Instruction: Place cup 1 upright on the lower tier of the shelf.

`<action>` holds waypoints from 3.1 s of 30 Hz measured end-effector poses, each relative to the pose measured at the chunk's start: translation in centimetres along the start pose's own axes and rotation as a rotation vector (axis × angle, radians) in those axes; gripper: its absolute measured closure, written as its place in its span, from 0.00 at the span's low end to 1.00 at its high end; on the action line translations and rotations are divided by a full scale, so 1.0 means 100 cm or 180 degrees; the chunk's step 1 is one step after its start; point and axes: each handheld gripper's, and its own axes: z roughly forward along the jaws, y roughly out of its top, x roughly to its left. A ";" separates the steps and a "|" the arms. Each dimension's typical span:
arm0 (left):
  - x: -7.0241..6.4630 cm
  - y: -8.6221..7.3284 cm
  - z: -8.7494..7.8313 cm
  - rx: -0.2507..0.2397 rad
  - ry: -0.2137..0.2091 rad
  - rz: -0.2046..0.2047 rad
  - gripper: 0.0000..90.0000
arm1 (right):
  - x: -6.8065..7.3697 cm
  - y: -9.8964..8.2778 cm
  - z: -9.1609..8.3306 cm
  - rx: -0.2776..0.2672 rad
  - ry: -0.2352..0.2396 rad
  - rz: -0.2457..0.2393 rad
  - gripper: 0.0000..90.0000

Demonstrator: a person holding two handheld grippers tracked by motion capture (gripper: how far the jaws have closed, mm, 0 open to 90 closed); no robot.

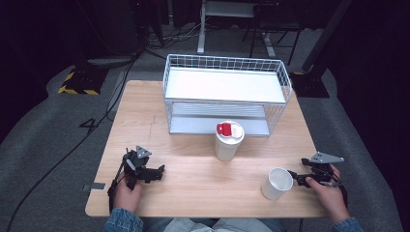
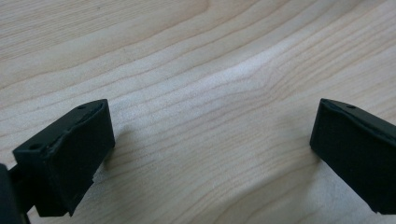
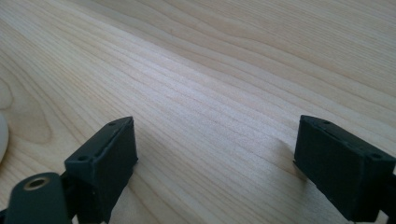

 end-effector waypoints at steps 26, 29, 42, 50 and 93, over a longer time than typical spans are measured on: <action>0.000 -0.001 -0.001 0.0002 -0.0026 0.0024 0.00 | -0.003 -0.004 -0.010 -0.0167 -0.0003 0.0091 0.16; 0.000 -0.001 -0.001 0.0003 -0.0031 0.0020 0.00 | -0.002 -0.005 -0.019 -0.0273 0.0026 0.0128 0.16; 0.000 0.000 0.000 0.0003 -0.0017 0.0033 0.00 | 0.010 -0.005 -0.046 -0.0575 0.0129 0.0195 0.16; 0.000 0.000 0.000 0.0001 -0.0019 0.0031 0.00 | 0.019 -0.006 -0.060 -0.0718 0.0208 0.0188 0.16; 0.000 0.000 0.000 -0.0003 -0.0013 0.0009 0.00 | 0.097 0.006 -0.062 -0.0771 0.0763 -0.0219 0.15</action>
